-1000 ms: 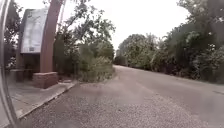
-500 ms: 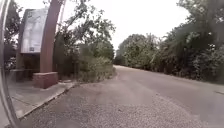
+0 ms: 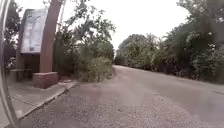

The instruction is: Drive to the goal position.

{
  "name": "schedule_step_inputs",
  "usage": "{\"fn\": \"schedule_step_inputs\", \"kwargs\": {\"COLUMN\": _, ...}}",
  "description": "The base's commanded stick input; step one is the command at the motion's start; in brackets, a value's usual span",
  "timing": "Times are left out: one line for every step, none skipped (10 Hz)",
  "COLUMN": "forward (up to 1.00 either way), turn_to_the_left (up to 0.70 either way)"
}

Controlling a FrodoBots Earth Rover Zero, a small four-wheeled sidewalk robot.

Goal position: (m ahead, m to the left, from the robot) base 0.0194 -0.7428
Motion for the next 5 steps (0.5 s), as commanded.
{"fn": "schedule_step_inputs", "kwargs": {"forward": 0.04, "turn_to_the_left": 0.0}}
{"fn": "schedule_step_inputs", "kwargs": {"forward": 0.04, "turn_to_the_left": 0.0}}
{"fn": "schedule_step_inputs", "kwargs": {"forward": 0.04, "turn_to_the_left": 0.0}}
{"fn": "schedule_step_inputs", "kwargs": {"forward": 0.04, "turn_to_the_left": 0.0}}
{"fn": "schedule_step_inputs", "kwargs": {"forward": 0.04, "turn_to_the_left": 0.0}}
